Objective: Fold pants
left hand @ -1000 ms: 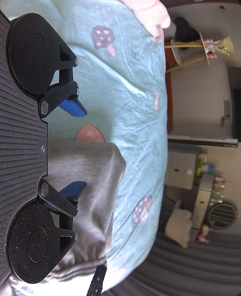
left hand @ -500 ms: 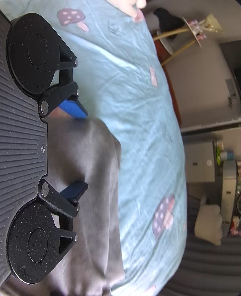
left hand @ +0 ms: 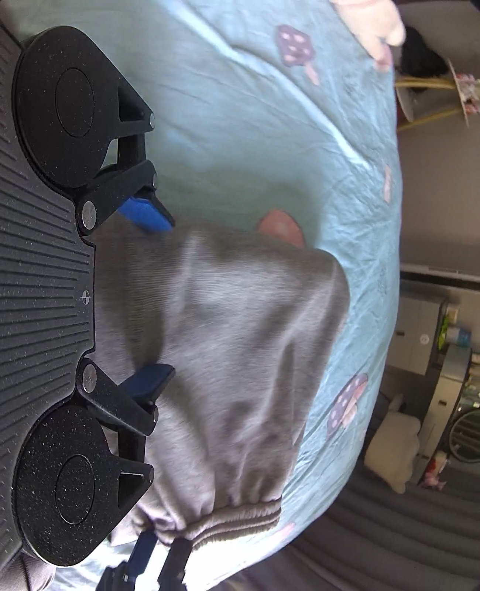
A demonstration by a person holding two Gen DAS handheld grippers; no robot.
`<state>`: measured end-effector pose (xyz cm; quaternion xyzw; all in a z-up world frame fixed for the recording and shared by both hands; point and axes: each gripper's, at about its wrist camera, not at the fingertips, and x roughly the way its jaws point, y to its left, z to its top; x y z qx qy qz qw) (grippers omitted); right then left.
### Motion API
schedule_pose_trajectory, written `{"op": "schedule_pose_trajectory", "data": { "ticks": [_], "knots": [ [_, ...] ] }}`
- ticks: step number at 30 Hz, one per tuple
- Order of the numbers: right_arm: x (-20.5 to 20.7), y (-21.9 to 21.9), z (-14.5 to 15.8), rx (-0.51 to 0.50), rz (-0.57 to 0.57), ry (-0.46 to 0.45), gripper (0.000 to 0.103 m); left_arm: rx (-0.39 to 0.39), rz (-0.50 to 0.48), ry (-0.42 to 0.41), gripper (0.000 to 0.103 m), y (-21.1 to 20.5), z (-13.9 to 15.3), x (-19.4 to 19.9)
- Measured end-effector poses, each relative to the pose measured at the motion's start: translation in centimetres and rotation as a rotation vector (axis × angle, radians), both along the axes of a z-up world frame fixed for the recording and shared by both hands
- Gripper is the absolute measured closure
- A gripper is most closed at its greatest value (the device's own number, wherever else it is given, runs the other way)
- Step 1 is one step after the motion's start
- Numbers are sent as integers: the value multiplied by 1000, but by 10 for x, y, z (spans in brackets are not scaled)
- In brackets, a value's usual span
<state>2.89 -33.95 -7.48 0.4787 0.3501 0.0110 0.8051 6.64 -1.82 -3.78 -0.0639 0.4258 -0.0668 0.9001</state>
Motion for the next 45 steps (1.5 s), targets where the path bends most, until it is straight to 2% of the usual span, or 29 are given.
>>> {"op": "schedule_pose_trajectory", "data": {
  "ticks": [6,8,9,10,13,14,15,16,18,20,21,23,26,27,28,30,31,33,36,38,39,40,43,45],
  "knots": [
    [20,8,-20,175,-69,44,58,-81,26,23,19,13,3,-1],
    [26,13,-26,182,-92,55,61,-87,29,23,19,15,1,-2],
    [27,16,-25,143,-100,63,74,-85,36,18,19,17,-1,-4],
    [29,19,-23,91,-97,79,83,-80,48,17,19,19,-3,-4],
    [23,31,0,-91,-58,49,87,-111,71,19,19,26,-1,-5],
    [17,29,4,-23,-57,-3,87,-123,74,15,19,27,0,-6],
    [10,21,3,115,-59,-63,88,-132,76,9,19,28,2,-7],
    [7,16,4,166,-62,-83,88,-135,76,5,19,28,2,-8],
    [7,15,10,14,-48,-57,88,-111,88,4,19,26,1,-6],
    [14,18,-2,-148,-1,64,88,-83,97,24,19,24,-3,-2],
    [17,21,-12,-199,32,86,90,-73,99,43,19,24,-5,0],
    [16,21,-10,-216,59,67,89,-81,102,66,20,26,-6,3],
    [18,10,7,-185,146,60,74,-85,69,46,20,32,8,5],
    [14,3,13,-181,152,54,68,-72,48,28,19,33,15,9],
    [8,-4,21,-188,146,36,59,-57,26,7,18,35,22,14],
    [-3,-19,35,-189,122,-26,44,-29,-9,-31,14,37,34,29],
    [-5,-26,39,-188,104,-41,41,-19,-21,-45,13,37,37,39],
    [2,-36,44,-188,93,-51,40,2,-37,-44,13,33,38,64],
    [31,-40,38,-211,138,-44,38,38,-60,-11,14,20,29,103],
    [51,-40,27,-211,184,-43,31,55,-58,17,14,15,17,125],
    [63,-37,19,-220,214,-30,23,53,-63,43,14,16,9,133],
    [75,-37,9,-218,251,-4,17,30,-91,73,14,17,0,139],
    [102,-38,-17,-230,332,70,14,-33,-171,179,13,21,-25,150],
    [110,-44,-28,-160,366,64,13,-119,-218,244,12,28,-40,156]
  ]
}}
